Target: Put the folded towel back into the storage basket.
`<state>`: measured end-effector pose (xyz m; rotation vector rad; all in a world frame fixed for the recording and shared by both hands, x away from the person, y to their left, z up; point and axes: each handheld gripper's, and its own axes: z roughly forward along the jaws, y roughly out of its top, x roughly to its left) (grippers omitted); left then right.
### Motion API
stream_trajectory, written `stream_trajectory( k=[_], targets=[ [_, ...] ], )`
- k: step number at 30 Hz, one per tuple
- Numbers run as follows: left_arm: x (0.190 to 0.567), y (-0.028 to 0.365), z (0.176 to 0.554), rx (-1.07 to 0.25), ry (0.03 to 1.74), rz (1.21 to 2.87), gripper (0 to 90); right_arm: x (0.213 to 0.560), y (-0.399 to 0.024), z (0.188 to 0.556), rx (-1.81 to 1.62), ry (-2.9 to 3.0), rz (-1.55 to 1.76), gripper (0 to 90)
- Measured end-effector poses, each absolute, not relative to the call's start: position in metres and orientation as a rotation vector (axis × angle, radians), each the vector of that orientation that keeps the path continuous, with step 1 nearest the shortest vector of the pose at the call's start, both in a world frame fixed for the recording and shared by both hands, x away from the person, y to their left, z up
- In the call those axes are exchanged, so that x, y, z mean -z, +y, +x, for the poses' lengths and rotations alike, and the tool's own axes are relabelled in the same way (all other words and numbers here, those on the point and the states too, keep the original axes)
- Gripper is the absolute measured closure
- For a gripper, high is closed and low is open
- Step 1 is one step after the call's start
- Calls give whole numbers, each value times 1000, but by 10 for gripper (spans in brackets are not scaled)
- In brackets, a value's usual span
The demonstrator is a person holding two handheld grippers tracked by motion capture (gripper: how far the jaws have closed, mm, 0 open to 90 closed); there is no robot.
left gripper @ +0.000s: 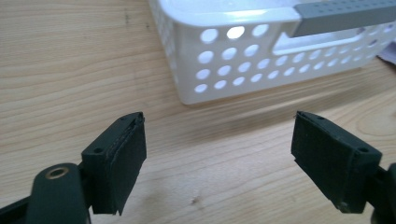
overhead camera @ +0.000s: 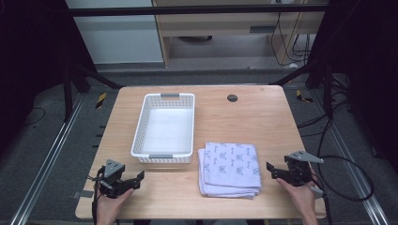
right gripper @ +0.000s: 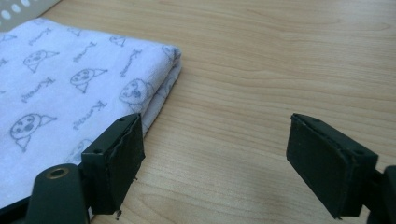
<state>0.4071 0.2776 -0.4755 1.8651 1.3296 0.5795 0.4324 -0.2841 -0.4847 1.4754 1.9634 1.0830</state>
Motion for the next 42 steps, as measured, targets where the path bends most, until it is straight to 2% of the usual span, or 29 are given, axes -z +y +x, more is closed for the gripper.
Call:
stream_trajectory(
  k=[15, 42],
  targets=[
    [470, 255, 394, -519, 1238, 1854, 235, 478, -268, 426, -1092, 1996, 1388, 198],
    [459, 214, 374, -551, 1065, 1940, 306, 464, -257, 422, -1151, 2007, 1330, 220]
  ],
)
